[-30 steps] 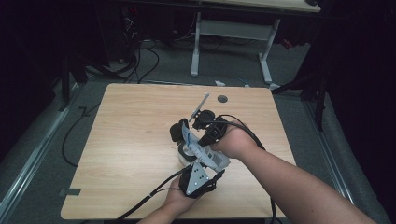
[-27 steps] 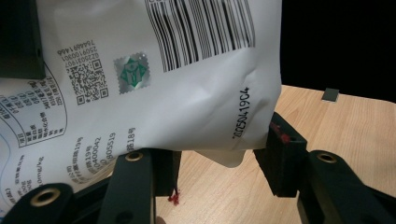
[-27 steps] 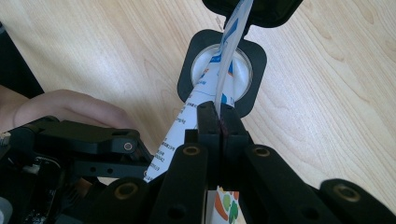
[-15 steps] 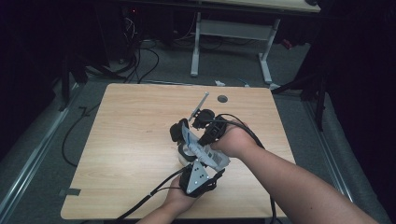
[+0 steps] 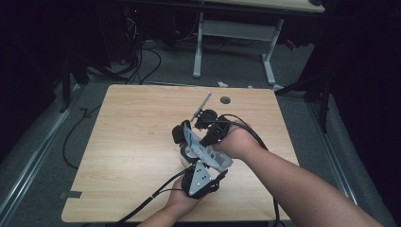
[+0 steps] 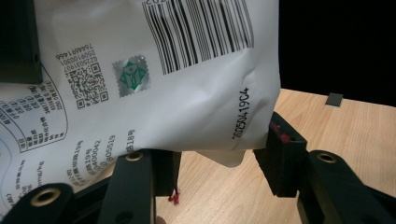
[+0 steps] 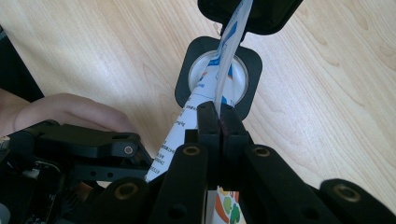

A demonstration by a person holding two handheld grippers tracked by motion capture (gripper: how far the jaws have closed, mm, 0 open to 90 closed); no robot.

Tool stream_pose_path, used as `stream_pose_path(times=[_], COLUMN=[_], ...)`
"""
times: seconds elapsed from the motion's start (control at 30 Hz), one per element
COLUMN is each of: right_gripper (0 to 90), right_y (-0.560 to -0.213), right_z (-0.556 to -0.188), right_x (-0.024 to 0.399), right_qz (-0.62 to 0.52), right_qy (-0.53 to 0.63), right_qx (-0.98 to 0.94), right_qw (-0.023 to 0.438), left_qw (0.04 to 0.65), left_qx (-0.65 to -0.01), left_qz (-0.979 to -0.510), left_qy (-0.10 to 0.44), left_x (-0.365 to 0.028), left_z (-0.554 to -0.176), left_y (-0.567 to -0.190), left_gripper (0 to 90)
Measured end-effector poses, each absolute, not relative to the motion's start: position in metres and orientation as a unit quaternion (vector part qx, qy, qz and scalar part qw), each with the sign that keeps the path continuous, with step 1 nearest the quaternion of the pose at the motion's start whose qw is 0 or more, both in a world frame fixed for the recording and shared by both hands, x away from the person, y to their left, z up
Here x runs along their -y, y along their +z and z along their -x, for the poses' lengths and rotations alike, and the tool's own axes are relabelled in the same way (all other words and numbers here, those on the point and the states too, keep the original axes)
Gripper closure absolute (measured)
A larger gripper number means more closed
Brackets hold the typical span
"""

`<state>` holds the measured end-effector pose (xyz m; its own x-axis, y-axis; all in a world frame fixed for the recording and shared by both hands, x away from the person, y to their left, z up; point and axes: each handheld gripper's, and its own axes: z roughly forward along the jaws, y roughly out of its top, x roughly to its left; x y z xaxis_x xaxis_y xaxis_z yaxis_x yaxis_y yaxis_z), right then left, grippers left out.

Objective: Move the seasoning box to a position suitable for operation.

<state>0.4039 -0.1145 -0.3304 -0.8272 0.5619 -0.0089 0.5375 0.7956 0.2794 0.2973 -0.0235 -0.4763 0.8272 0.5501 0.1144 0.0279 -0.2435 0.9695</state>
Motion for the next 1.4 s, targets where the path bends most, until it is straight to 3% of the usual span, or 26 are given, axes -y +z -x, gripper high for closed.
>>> stream_pose_path(times=[1.4], right_gripper=[89.9], right_y=[-0.3301], right_z=[-0.4054], right_x=[0.1132], right_qz=[-0.290], right_qy=[0.137], right_qx=[-0.946], right_qw=[0.048], left_qw=[0.586], left_qx=[-0.190], left_qz=[-0.754], left_qy=[0.228], left_x=[0.0240], left_z=[-0.2989], left_y=[-0.4746], left_gripper=[54.5])
